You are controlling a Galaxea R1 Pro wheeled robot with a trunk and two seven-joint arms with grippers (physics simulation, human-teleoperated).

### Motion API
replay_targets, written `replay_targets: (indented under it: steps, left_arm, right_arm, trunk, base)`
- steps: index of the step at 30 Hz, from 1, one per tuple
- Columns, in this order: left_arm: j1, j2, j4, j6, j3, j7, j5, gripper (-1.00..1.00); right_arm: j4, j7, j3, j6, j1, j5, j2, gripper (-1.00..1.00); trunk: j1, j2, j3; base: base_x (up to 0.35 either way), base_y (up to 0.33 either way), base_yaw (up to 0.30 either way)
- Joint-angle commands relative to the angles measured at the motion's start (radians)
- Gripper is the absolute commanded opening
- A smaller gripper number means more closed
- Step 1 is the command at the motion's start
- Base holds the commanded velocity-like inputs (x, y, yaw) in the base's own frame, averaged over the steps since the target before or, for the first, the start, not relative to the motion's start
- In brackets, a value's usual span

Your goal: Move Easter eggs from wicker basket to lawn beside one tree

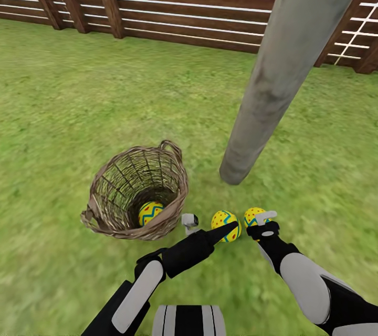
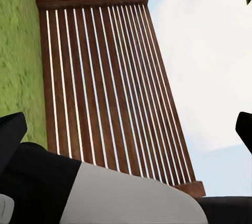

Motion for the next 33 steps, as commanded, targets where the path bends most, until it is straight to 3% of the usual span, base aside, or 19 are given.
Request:
replay_targets:
  steps: [1,11,23,33]
  left_arm:
    - [0.000,0.000,0.001,0.008,0.000,0.000,0.010,1.00]
    - [0.000,0.000,0.001,0.007,0.000,0.000,0.009,1.00]
    - [0.000,-0.001,0.001,0.007,0.000,0.001,0.008,1.00]
    - [0.000,-0.001,0.001,0.007,0.000,0.001,0.008,1.00]
  right_arm:
    - [0.000,-0.010,-0.003,0.003,0.000,0.008,0.000,-1.00]
    - [0.000,-0.010,-0.003,0.003,0.000,0.009,0.002,-1.00]
    - [-0.003,-0.010,-0.003,0.002,0.000,0.005,0.002,-1.00]
    - [-0.007,-0.010,-0.002,-0.009,0.000,0.006,0.005,-1.00]
  trunk:
    - [0.000,0.000,-0.001]
    - [0.000,0.000,-0.001]
    - [0.005,-0.003,-0.047]
    - [0.005,-0.003,-0.047]
  base:
    - [0.000,0.000,0.000]
    - [0.119,0.000,0.000]
    - [0.000,0.000,0.000]
    - [0.000,0.000,0.000]
